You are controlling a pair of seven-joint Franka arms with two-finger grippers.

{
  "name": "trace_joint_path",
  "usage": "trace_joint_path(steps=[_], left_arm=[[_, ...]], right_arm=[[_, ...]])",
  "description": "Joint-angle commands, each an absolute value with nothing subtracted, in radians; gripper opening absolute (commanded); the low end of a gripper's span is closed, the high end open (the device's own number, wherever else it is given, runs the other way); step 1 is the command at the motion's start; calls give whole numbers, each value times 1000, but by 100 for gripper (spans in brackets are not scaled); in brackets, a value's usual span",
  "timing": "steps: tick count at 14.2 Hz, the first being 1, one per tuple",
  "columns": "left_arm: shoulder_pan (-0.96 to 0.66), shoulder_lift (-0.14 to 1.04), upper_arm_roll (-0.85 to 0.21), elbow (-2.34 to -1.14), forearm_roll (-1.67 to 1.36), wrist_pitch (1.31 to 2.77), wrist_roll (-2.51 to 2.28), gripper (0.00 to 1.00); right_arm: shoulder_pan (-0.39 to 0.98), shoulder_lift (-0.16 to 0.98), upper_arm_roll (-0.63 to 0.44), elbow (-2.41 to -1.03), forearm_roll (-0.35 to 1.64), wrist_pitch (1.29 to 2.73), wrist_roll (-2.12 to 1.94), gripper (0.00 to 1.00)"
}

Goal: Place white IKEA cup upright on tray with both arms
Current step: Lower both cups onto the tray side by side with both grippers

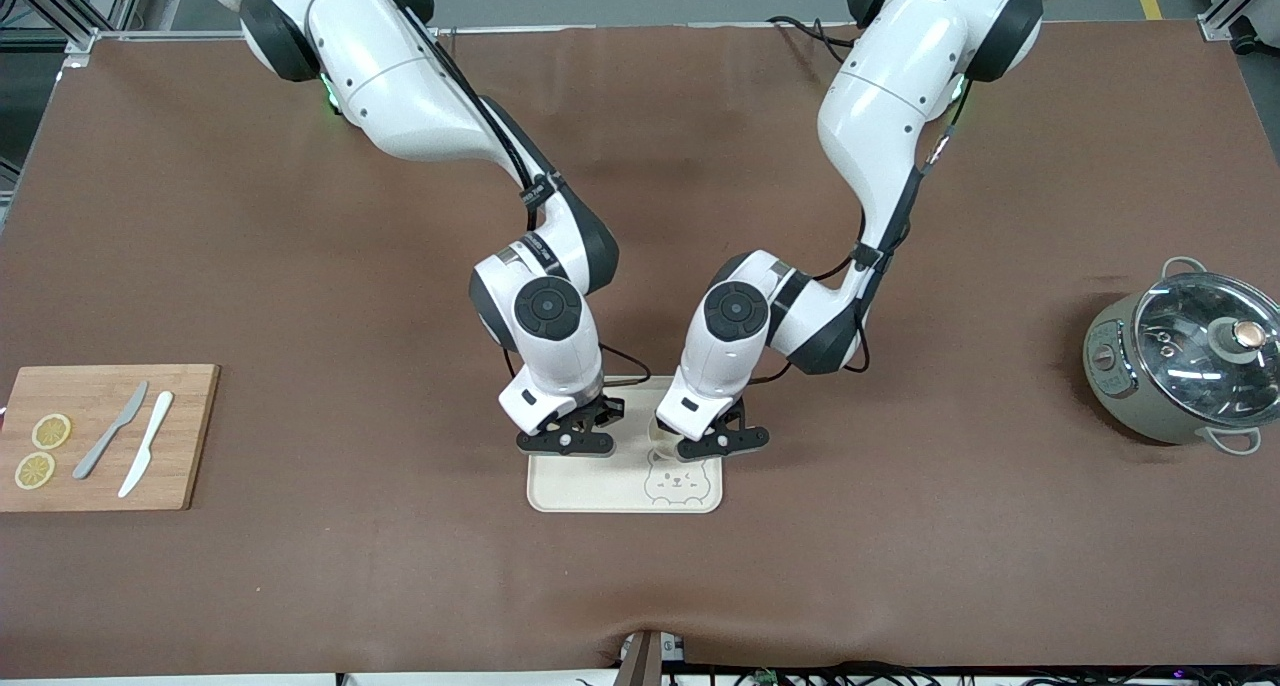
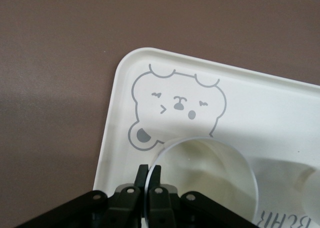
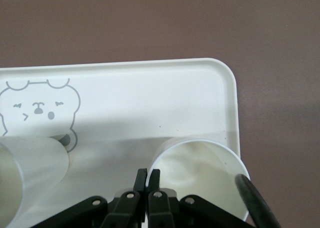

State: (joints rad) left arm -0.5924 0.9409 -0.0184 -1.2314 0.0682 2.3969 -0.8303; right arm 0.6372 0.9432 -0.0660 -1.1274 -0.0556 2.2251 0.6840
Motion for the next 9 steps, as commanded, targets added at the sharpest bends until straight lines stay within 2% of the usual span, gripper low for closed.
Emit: trace_joint_path(steps=[1,2,3,4,5,7,9], left_arm=[[-620,960,12,-1206,94,2404,-862,17],[-620,960,12,-1206,94,2402,-885,49],[-621,960,18,-1206,97,2404,-899,99],[-629,956,31,-1204,94,2402,-913,100],[-630,950,37,-1204,89,2401,-922,100],[-627,924,34,-1204,86,2364,-928,100],[-612,901,29,-1197,86,2277,-914,100]], right_arm=[[649,985,-81,-1077,-83,2233,721,0],[647,985,-80,-1075,-81,2233,721,7],[644,983,-80,-1075,-81,2232,719,39],[644,983,-80,-1074,-81,2233,721,64],[641,983,-80,-1074,-80,2232,721,81],[635,977,-80,-1074,-80,2230,719,100],[632,968,-81,-1072,-80,2218,718,100]])
